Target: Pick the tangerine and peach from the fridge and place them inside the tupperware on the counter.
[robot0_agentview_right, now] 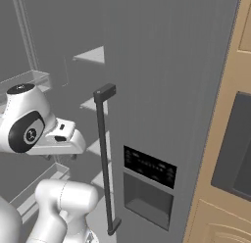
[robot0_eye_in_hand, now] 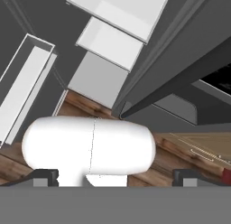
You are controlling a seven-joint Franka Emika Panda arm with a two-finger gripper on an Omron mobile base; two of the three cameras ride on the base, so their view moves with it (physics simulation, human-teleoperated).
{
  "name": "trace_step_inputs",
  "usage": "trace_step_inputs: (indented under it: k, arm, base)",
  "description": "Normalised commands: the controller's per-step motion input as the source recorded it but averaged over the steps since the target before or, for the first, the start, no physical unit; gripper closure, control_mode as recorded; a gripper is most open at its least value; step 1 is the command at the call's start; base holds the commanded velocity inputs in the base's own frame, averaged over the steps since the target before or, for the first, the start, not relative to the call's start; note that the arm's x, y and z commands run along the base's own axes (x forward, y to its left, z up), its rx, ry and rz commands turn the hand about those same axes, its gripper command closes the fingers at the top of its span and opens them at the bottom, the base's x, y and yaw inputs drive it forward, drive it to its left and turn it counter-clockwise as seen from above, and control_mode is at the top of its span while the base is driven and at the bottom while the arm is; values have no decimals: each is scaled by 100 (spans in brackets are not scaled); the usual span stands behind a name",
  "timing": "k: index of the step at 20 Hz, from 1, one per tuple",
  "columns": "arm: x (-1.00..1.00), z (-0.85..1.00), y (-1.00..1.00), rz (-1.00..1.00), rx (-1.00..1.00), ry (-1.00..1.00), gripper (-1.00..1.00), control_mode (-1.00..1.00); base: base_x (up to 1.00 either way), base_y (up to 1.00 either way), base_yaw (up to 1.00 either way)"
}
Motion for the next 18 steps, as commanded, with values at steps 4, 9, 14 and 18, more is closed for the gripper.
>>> trace_step_inputs:
  k: [4,9,14,18]
  arm:
    - [0,0,0,0,0,0,-100,100]
    - [0,0,0,0,0,0,-100,100]
    - [11,0,4,0,1,0,-100,-100]
    - [27,44,16,5,0,-24,-100,-100]
  base:
    - [84,4,1]
    - [74,17,16]
    - [54,17,2]
    - [0,0,0]
